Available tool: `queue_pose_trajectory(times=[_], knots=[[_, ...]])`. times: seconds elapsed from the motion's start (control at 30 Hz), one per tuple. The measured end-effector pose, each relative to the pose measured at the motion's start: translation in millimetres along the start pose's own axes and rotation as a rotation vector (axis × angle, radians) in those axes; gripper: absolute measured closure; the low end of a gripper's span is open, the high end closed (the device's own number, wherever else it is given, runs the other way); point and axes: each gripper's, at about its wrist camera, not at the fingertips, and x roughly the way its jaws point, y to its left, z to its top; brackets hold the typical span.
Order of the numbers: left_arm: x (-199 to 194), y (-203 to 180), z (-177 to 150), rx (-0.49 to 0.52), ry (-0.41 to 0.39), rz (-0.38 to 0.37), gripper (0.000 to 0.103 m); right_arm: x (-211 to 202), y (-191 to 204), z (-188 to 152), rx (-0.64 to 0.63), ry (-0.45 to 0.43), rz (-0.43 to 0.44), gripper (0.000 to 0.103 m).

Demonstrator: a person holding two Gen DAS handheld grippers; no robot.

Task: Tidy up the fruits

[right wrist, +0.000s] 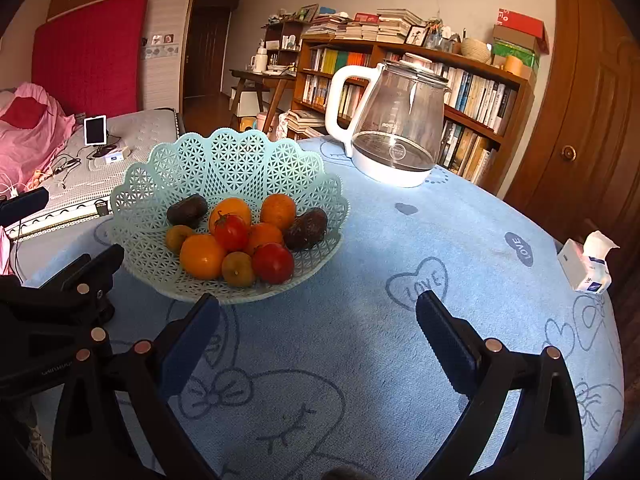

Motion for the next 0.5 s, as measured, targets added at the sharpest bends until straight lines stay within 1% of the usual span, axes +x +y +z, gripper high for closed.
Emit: queue_pose_trajectory(times=[0.5], knots=[[-0.4,-0.3,0.5,0.001,-0.001,0.0,0.003,-4.8,1.3,-0.7,-0.013,-0.03,-0.006,0.005]])
